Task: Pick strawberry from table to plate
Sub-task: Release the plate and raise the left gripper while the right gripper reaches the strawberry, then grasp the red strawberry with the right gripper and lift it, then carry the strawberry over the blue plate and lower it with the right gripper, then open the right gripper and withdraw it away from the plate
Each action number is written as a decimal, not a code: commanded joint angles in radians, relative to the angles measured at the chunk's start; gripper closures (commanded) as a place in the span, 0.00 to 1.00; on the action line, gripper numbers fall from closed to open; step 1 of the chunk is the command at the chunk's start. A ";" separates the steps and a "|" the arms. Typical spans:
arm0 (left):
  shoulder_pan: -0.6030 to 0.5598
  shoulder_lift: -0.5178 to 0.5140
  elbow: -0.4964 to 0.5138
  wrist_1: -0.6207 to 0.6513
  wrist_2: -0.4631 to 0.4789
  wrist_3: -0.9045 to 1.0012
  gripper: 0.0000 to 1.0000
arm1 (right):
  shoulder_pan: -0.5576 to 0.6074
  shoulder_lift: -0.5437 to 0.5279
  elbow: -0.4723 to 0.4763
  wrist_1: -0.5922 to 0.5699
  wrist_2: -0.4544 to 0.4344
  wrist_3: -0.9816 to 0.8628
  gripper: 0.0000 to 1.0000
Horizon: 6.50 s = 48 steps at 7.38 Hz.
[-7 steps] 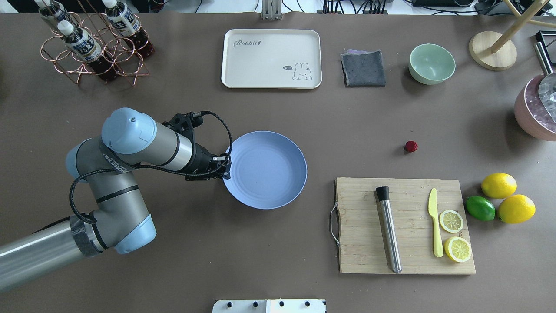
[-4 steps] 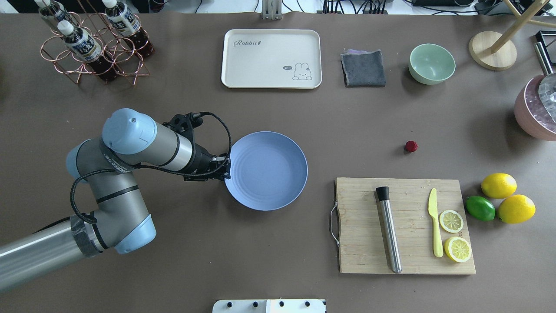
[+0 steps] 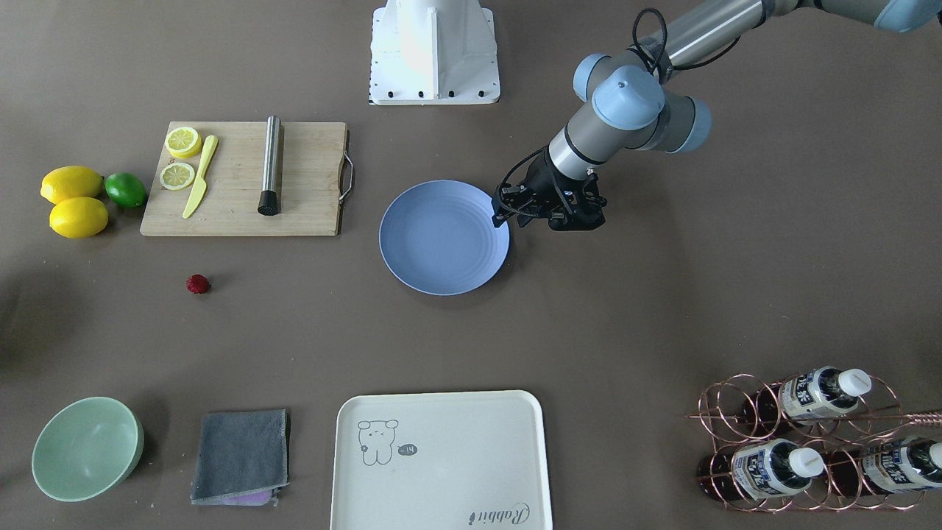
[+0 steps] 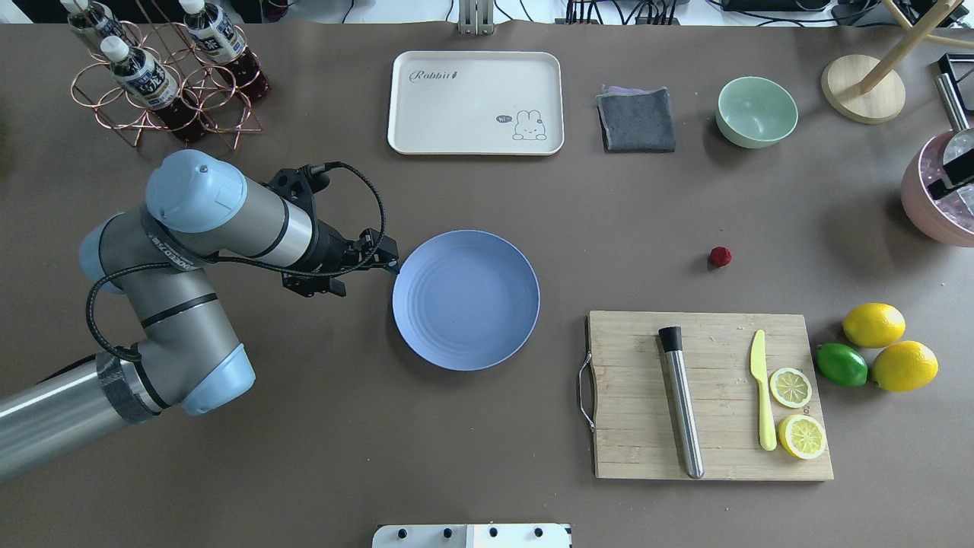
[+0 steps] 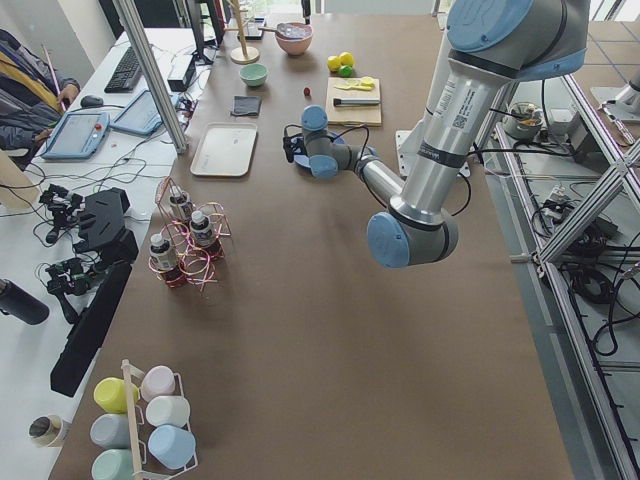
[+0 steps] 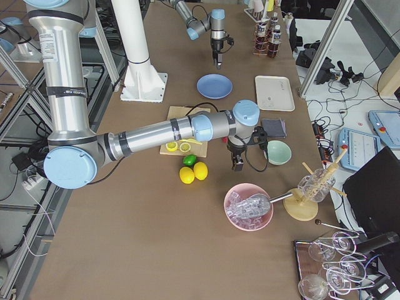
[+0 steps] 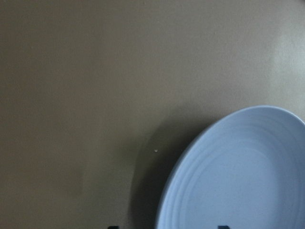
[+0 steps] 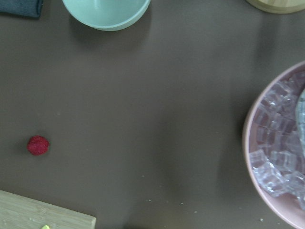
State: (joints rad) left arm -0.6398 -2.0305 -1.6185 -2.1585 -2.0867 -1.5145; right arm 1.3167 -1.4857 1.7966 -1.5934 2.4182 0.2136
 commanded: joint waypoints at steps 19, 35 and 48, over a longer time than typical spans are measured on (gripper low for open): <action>-0.306 0.205 -0.069 0.126 -0.197 0.463 0.03 | -0.549 0.286 -0.148 0.380 -0.346 0.677 1.00; -0.492 0.320 -0.063 0.275 -0.230 0.906 0.03 | -0.889 0.676 -0.290 0.231 -0.627 1.054 0.00; -0.856 0.364 -0.143 0.786 -0.231 1.607 0.03 | 0.258 0.047 -0.293 -0.132 -0.070 -0.572 0.00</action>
State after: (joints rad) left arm -1.4942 -1.6750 -1.7676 -1.3722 -2.3161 0.0915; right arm 1.5171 -1.4407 1.5715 -1.7237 2.3147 -0.2570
